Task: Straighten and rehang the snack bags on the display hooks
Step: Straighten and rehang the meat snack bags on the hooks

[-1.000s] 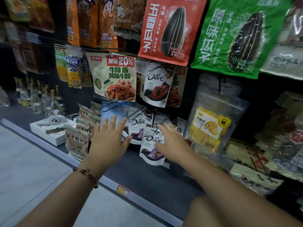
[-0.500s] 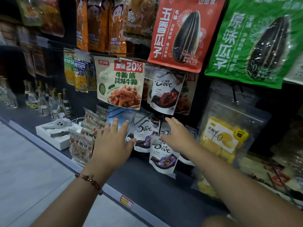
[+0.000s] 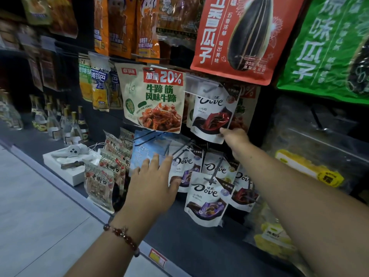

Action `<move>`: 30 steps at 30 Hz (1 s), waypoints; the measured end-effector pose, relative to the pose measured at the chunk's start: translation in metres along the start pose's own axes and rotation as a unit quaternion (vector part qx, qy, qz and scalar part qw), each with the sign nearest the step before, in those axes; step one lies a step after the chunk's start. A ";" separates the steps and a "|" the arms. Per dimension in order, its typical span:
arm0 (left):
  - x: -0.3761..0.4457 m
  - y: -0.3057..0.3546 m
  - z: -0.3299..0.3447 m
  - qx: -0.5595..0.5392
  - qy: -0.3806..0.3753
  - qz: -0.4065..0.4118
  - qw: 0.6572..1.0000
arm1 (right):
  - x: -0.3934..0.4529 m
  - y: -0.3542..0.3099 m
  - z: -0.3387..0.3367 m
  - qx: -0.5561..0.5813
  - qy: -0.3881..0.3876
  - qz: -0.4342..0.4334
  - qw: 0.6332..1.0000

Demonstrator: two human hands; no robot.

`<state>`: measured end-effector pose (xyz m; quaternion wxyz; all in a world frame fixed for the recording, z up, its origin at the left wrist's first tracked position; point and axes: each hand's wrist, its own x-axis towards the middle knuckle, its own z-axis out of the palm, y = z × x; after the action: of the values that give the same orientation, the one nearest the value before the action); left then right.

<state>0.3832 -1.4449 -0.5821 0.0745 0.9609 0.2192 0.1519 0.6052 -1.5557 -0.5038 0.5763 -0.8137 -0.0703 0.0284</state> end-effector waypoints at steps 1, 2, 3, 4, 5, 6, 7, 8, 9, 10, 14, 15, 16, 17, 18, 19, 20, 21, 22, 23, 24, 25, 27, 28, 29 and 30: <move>0.002 -0.001 0.002 0.001 0.002 0.002 1.000 | 0.004 -0.002 0.002 0.010 0.003 -0.001 1.000; 0.004 -0.001 0.004 0.000 0.004 0.004 1.000 | 0.007 -0.003 0.004 0.018 0.002 0.000 1.000; 0.005 -0.002 0.006 -0.001 0.004 0.005 1.000 | 0.009 -0.003 0.005 0.021 0.000 0.002 1.000; 0.006 -0.003 0.009 -0.001 0.004 0.005 1.000 | 0.010 -0.002 0.007 0.020 0.000 0.007 1.000; 0.007 -0.003 0.011 0.001 0.003 0.007 1.000 | 0.011 -0.001 0.007 0.015 0.001 0.009 1.000; 0.008 -0.003 0.013 0.003 0.001 0.008 1.000 | 0.011 0.000 0.008 0.009 0.002 0.009 1.000; 0.008 -0.003 0.014 0.003 -0.002 0.009 1.000 | 0.012 0.001 0.007 0.002 0.004 0.004 1.000; 0.008 -0.002 0.015 0.002 -0.005 0.008 1.000 | 0.012 0.001 0.006 -0.003 0.006 -0.003 1.000; 0.008 -0.002 0.015 0.000 -0.007 0.008 1.000 | 0.012 0.000 0.005 -0.007 0.005 -0.012 1.000; 0.008 -0.002 0.015 -0.003 -0.008 0.008 1.000 | 0.012 -0.001 0.004 -0.009 0.005 -0.019 1.000; 0.000 -0.001 0.014 -0.009 -0.008 0.009 1.000 | 0.007 -0.005 0.004 -0.024 0.009 -0.054 0.998; -0.002 -0.001 0.013 -0.011 -0.007 0.008 1.000 | 0.006 -0.007 0.004 -0.031 0.011 -0.067 0.997; -0.003 -0.001 0.012 -0.014 -0.006 0.006 1.000 | 0.003 -0.008 0.005 -0.038 0.013 -0.079 0.996; -0.003 -0.002 0.011 -0.017 -0.008 0.004 1.000 | -0.002 -0.009 0.005 -0.044 0.015 -0.093 0.995; -0.004 -0.003 0.010 -0.018 -0.009 0.001 1.000 | -0.008 -0.010 0.006 -0.049 0.013 -0.109 0.993; -0.005 -0.004 0.009 -0.016 -0.010 -0.001 1.000 | -0.015 -0.010 0.006 -0.057 0.008 -0.127 0.990; -0.006 -0.005 0.008 -0.011 -0.011 -0.003 1.000 | -0.021 -0.011 0.006 -0.065 0.002 -0.145 0.987; -0.007 -0.006 0.008 -0.008 -0.011 -0.006 1.000 | -0.027 -0.011 0.005 -0.071 -0.002 -0.164 0.984; -0.009 -0.008 0.008 -0.008 -0.011 -0.008 1.000 | -0.033 -0.012 0.004 -0.074 -0.006 -0.177 0.981; -0.011 -0.010 0.007 -0.009 -0.011 -0.010 1.000 | -0.040 -0.013 0.003 -0.073 -0.008 -0.186 0.980; -0.013 -0.012 0.007 -0.010 -0.011 -0.012 1.000 | -0.047 -0.016 0.001 -0.069 -0.010 -0.197 0.978; -0.014 -0.014 0.006 -0.010 -0.013 -0.013 1.000 | -0.055 -0.018 -0.001 -0.064 -0.012 -0.208 0.976; -0.017 -0.018 0.005 -0.012 -0.015 -0.015 1.000 | -0.070 -0.022 -0.005 -0.050 -0.027 -0.228 0.972; -0.019 -0.021 0.005 -0.015 -0.014 -0.017 1.000 | -0.078 -0.024 -0.007 -0.040 -0.040 -0.235 0.970; -0.020 -0.024 0.004 -0.016 -0.011 -0.019 1.000 | -0.086 -0.025 -0.009 -0.030 -0.053 -0.241 0.969; -0.022 -0.027 0.004 -0.017 -0.006 -0.019 1.000 | -0.094 -0.025 -0.011 -0.020 -0.064 -0.248 0.966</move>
<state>0.3554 -1.4312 -0.5975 0.0955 0.9560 0.2345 0.1482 0.5120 -1.5717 -0.4795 0.5429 -0.7789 -0.3073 -0.0645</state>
